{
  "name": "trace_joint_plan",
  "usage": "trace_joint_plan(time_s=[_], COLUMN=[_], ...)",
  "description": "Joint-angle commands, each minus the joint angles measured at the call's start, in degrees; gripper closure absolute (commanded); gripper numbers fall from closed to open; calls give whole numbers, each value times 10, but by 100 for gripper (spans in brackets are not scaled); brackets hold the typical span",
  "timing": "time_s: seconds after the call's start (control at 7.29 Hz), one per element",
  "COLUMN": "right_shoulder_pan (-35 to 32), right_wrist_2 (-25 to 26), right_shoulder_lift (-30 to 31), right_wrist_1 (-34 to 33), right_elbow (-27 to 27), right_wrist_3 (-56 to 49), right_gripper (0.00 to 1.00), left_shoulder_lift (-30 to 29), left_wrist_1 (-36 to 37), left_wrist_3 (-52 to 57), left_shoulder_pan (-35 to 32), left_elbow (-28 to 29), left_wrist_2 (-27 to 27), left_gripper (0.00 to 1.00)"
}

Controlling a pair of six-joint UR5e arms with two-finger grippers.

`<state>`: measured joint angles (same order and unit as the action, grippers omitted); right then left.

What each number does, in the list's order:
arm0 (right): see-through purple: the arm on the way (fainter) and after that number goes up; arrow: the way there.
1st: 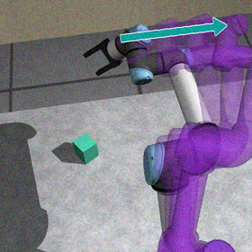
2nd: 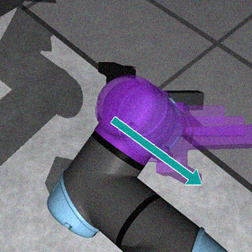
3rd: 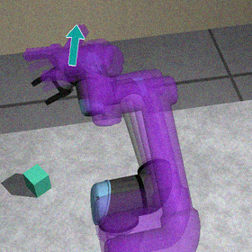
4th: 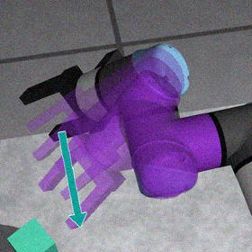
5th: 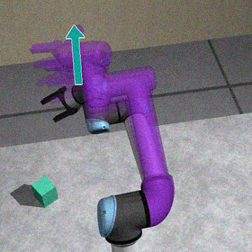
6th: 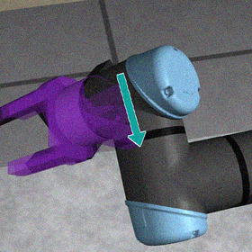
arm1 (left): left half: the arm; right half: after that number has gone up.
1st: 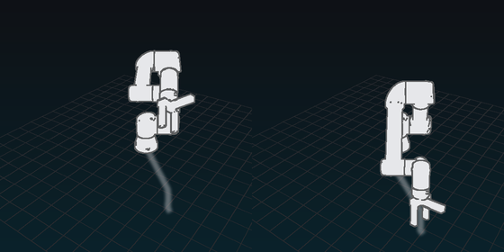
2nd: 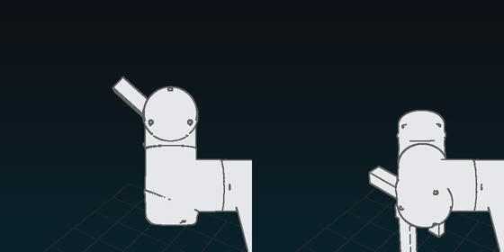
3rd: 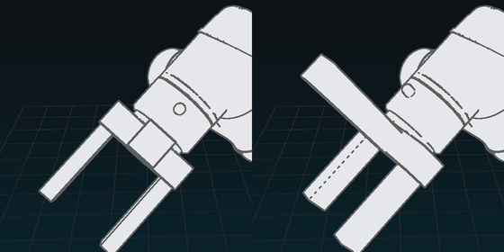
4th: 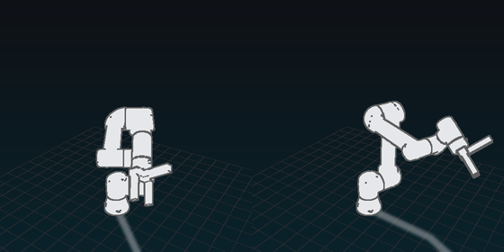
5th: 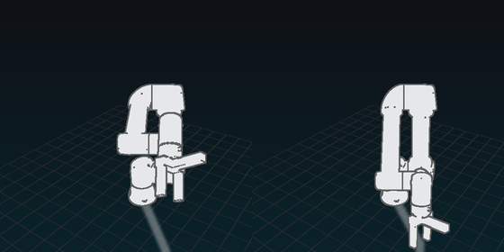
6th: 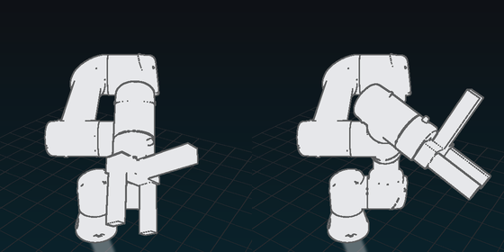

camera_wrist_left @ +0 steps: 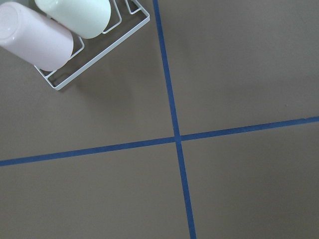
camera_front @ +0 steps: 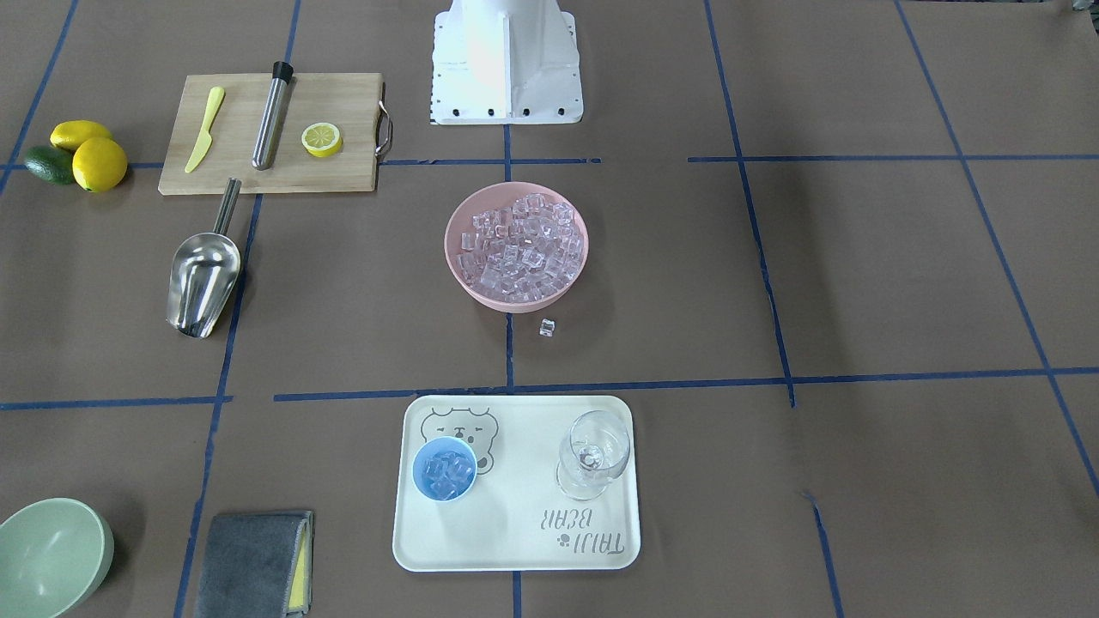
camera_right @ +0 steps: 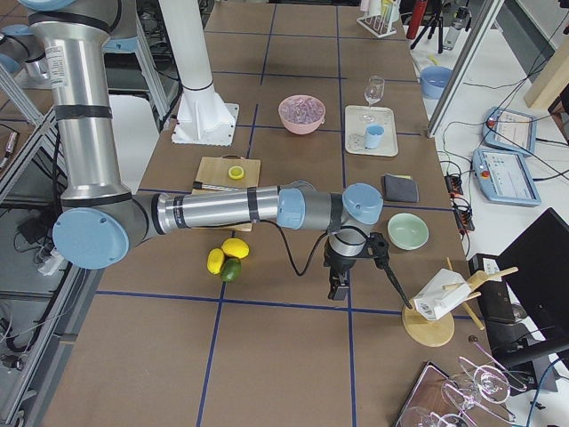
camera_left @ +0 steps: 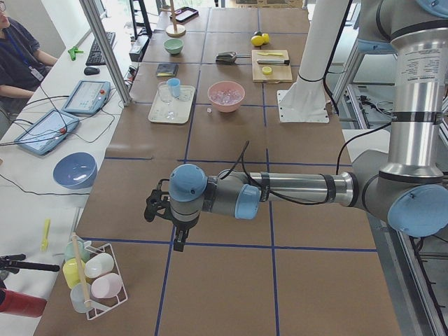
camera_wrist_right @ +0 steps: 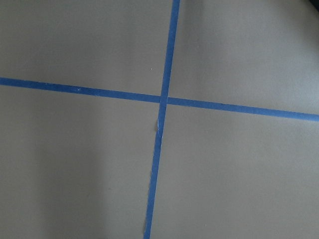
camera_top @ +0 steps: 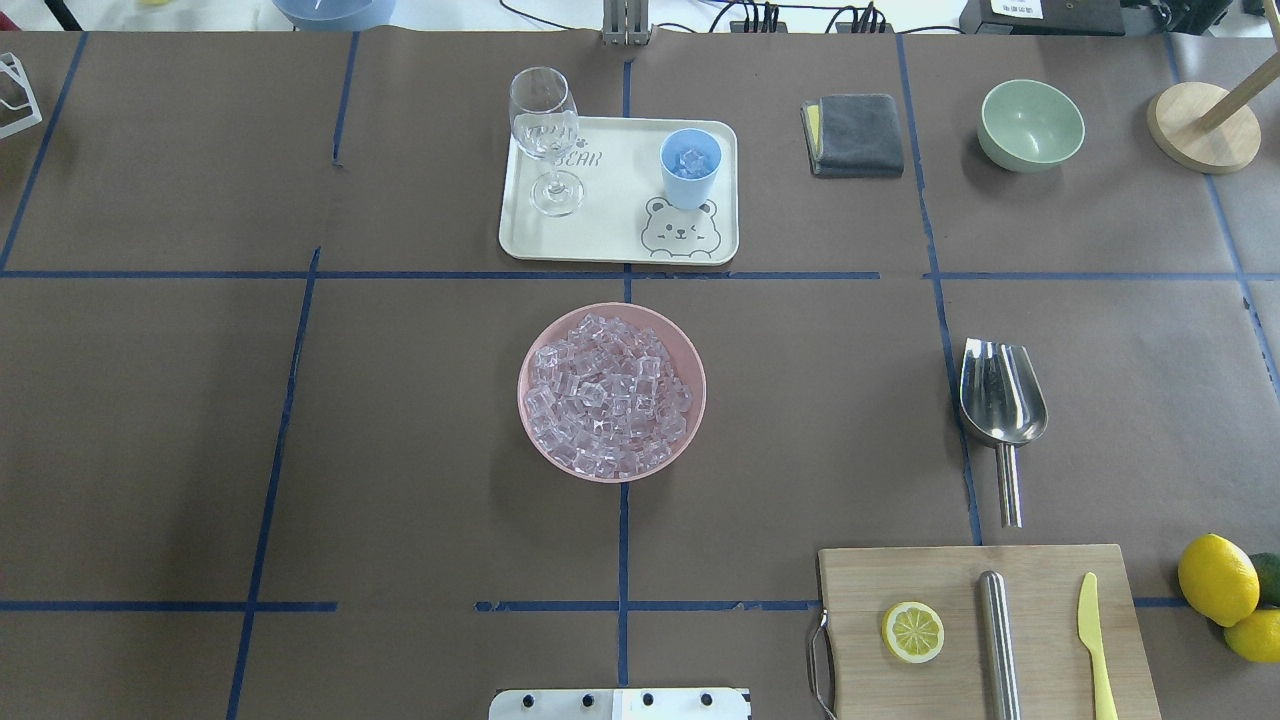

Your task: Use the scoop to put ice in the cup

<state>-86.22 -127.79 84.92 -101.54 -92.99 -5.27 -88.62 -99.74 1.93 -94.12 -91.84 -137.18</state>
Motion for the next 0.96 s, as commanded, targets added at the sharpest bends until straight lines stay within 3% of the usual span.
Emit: trace_joint_plan(time_s=[0.0, 0.82], right_shoulder_pan=[0, 0], right_wrist_2=[0, -1], right_shoulder_lift=[2, 5], right_wrist_1=[0, 0], right_elbow=[0, -1], right_wrist_3=[0, 1], right_gripper=[0, 0], left_shoulder_lift=[6, 25], left_wrist_1=[1, 0], left_wrist_3=[4, 4], left_shoulder_pan=[1, 1], left_elbow=[5, 4], left_wrist_2=[-2, 1], left_gripper=[0, 0])
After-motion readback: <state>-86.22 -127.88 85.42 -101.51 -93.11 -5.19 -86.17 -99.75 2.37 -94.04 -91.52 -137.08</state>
